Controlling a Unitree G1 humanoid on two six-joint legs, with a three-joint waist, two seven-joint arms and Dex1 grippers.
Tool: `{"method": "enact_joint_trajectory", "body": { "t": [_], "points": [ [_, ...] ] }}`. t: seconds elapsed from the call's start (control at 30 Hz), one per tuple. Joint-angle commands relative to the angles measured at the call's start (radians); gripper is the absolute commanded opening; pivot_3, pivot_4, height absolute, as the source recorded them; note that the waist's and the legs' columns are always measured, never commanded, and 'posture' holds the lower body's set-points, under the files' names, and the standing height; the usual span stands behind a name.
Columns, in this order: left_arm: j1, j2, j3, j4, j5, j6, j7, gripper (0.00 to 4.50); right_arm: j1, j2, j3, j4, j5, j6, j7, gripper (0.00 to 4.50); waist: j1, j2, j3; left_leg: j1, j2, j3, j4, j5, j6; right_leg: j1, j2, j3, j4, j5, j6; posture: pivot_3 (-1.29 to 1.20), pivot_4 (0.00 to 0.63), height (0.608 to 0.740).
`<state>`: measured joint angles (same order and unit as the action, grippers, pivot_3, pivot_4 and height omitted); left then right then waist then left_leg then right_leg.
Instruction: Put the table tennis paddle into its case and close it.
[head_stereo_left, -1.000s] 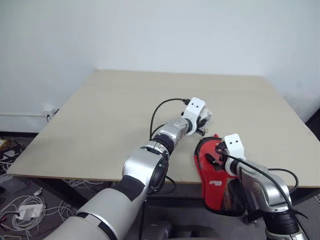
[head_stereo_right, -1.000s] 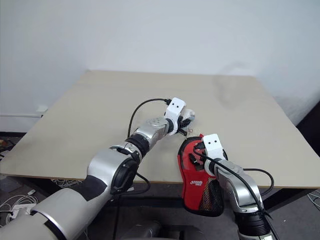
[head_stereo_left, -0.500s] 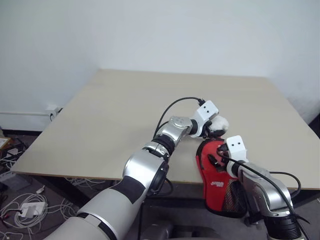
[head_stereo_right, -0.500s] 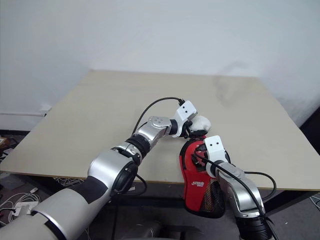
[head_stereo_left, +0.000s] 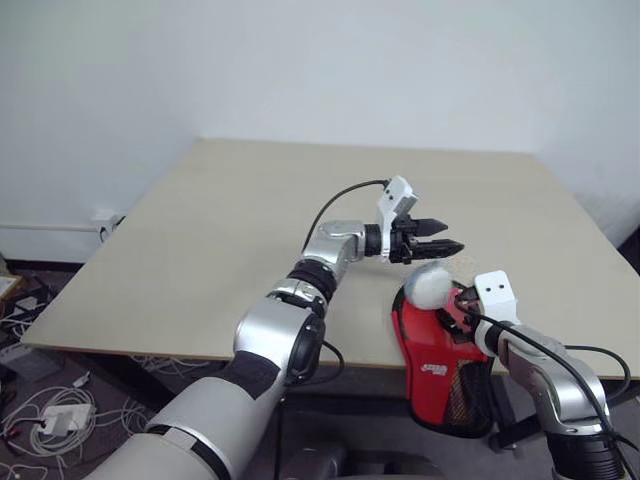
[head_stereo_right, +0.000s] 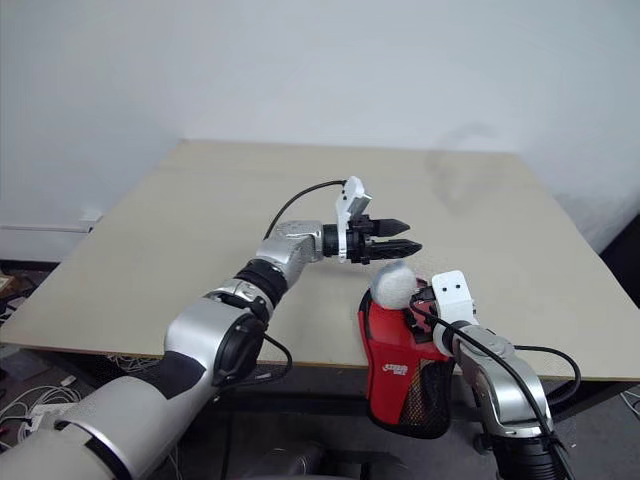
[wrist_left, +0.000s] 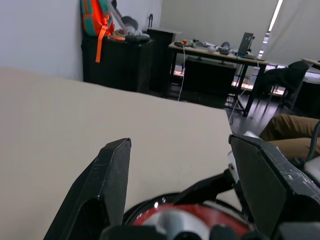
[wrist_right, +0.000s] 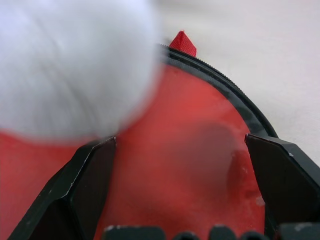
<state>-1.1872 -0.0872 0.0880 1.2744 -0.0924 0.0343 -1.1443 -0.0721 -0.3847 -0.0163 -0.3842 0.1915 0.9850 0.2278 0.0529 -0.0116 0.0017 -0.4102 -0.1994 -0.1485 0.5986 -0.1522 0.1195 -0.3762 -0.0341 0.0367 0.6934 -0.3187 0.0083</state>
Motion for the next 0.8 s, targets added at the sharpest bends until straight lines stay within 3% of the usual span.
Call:
{"method": "enact_joint_trajectory", "body": {
  "t": [0.03, 0.27, 0.4, 0.53, 0.67, 0.8],
  "points": [
    [-0.012, 0.047, 0.018, -0.045, -0.034, 0.084, -0.054, 3.31, 0.006, -0.037, -0.015, 0.002, 0.003, 0.031, 0.024, 4.50, 0.000, 0.000, 0.000, 0.000, 0.000, 0.000, 0.000, 0.000, 0.000, 0.000, 0.000, 0.000, 0.000, 0.000, 0.000, 0.00, 0.000, 0.740],
    [0.089, 0.176, -0.128, -0.212, 0.012, 0.184, -0.417, 3.31, -0.009, -0.056, -0.087, -0.017, 0.021, 0.048, 0.038, 4.50, -0.001, 0.002, 0.001, 0.000, 0.000, 0.000, 0.000, 0.000, 0.000, 0.000, 0.000, 0.001, 0.000, 0.000, 0.000, 0.00, 0.000, 0.740],
    [0.230, 0.323, -0.343, -0.544, -0.174, 0.374, -0.470, 3.31, -0.064, -0.022, -0.228, -0.041, 0.060, 0.044, 0.012, 4.50, -0.008, 0.008, 0.004, 0.000, 0.000, 0.000, -0.001, 0.000, 0.000, -0.001, 0.000, 0.002, 0.000, 0.000, 0.000, 0.00, 0.000, 0.740],
    [0.311, 0.403, -0.419, -0.806, -0.335, 0.611, -0.470, 3.31, -0.166, 0.034, -0.360, -0.019, 0.112, 0.061, -0.034, 4.50, -0.009, 0.011, 0.007, -0.001, 0.000, 0.000, -0.001, 0.000, 0.000, -0.002, 0.001, 0.002, 0.000, 0.000, -0.001, 0.00, 0.000, 0.740],
    [0.376, 0.404, -0.459, -0.900, -0.360, 0.723, -0.463, 3.31, -0.230, 0.081, -0.391, -0.060, 0.197, 0.118, -0.016, 4.50, -0.009, 0.012, 0.007, 0.000, 0.000, 0.001, -0.002, 0.000, -0.001, -0.001, 0.001, 0.003, 0.000, 0.000, -0.001, 0.00, 0.000, 0.740],
    [0.362, 0.344, -0.476, -0.815, -0.322, 0.757, -0.411, 3.31, -0.242, 0.086, -0.317, -0.090, 0.272, 0.222, 0.027, 4.50, -0.009, 0.013, 0.008, 0.000, 0.000, 0.001, -0.003, 0.004, -0.006, -0.002, 0.001, 0.003, 0.001, 0.000, -0.001, 0.00, 0.000, 0.740]
  ]
}}
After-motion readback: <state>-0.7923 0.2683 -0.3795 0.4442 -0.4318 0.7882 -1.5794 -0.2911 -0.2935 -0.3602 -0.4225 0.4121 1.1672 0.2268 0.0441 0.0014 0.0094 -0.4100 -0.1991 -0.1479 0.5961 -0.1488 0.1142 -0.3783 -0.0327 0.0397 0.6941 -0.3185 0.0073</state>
